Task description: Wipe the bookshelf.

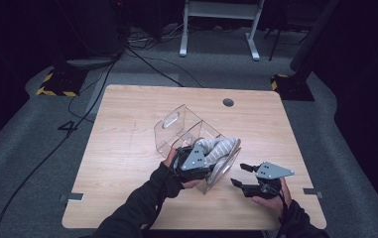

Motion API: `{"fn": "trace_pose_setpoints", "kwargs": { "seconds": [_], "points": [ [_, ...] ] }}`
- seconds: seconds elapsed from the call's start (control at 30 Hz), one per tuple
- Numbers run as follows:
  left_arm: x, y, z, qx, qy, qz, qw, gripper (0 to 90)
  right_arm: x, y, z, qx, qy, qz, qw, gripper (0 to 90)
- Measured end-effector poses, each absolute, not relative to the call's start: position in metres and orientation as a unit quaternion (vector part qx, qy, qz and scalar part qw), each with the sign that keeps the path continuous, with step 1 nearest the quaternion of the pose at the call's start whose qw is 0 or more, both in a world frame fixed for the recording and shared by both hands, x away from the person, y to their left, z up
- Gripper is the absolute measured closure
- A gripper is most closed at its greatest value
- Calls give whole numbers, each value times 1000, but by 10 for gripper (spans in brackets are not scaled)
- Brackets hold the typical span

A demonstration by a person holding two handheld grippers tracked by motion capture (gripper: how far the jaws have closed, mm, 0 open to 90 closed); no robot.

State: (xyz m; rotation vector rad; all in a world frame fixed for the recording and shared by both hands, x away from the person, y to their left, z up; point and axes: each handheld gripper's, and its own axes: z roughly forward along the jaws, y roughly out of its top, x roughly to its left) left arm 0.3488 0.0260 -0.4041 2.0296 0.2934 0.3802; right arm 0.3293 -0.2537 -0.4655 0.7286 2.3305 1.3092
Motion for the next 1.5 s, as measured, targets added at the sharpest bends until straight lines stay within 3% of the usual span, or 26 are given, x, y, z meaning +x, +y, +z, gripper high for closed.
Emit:
{"fn": "trace_pose_setpoints", "kwargs": {
  "seconds": [0.5, 0.9, 1.1, 1.5],
  "points": [
    [331, 34, -444, 859, 131, 141, 474, 673, 330, -255, -465, 260, 826, 465, 185, 352],
    [313, 48, -484, 904, 115, 109, 398, 672, 331, -258, -461, 259, 822, 470, 192, 352],
    [307, 65, -471, 896, 123, 127, 408, 669, 334, -258, -445, 244, 813, 488, 206, 350],
    [313, 75, -424, 842, 144, 171, 491, 669, 353, -252, -411, 212, 805, 511, 214, 295]
  ]
}}
